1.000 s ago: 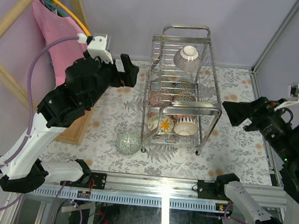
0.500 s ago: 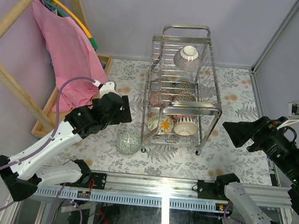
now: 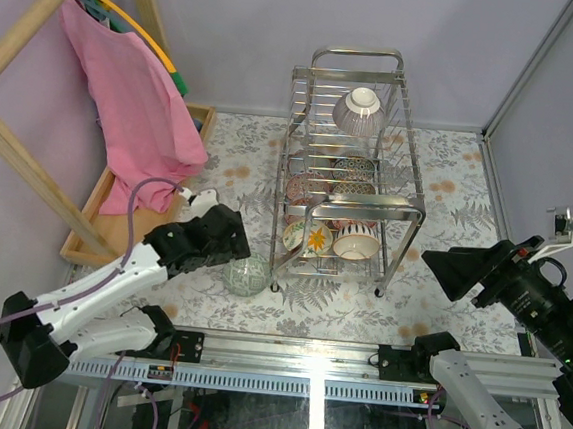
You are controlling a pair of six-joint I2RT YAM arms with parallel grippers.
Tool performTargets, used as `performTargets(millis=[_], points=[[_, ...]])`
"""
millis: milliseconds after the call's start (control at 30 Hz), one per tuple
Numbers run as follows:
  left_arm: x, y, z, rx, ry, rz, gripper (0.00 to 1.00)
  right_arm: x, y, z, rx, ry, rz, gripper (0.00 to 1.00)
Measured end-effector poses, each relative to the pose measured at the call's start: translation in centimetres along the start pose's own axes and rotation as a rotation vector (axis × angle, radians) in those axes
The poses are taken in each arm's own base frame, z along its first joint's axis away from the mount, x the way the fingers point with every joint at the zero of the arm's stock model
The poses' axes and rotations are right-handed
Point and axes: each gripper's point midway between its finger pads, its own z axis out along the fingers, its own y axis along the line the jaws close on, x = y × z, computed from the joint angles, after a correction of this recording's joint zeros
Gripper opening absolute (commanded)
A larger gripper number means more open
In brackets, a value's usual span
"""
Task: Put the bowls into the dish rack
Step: Pick up the bowl from the center of the board.
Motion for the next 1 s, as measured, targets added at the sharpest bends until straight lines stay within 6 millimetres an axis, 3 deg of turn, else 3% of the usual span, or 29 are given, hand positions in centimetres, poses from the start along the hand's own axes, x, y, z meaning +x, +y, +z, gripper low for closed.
performTargets(millis=[200, 333, 433, 500, 733, 1000], points=[[4.9, 3.1, 3.6, -0.072, 0.105, -0.033, 0.9, 0.4, 0.1, -0.1, -0.01, 0.018, 0.004, 0.81], [6.7, 4.1, 4.9, -0.088, 0.141, -0.058, 0.87, 1.1, -0.2, 0.0, -0.008, 0.034, 0.009, 0.81], [7.1, 3.8, 5.5, -0.077, 0.156, -0.073, 0.68, 1.6, -0.5, 0.1, -0.003, 0.045, 0.013, 0.81], [7.2, 3.4, 5.8, -0.063, 0.159, -0.08, 0.47, 1.7, -0.6, 0.2, -0.001, 0.049, 0.014, 0.81], [7.9, 3.3, 6.0, -0.045, 0.179, -0.084, 0.01, 3.0, -1.5, 0.9, 0.017, 0.084, 0.028, 0.81], [7.0, 3.4, 5.1, -0.035, 0.148, -0.096, 0.0, 3.0, -1.7, 1.2, 0.018, 0.085, 0.029, 0.81]])
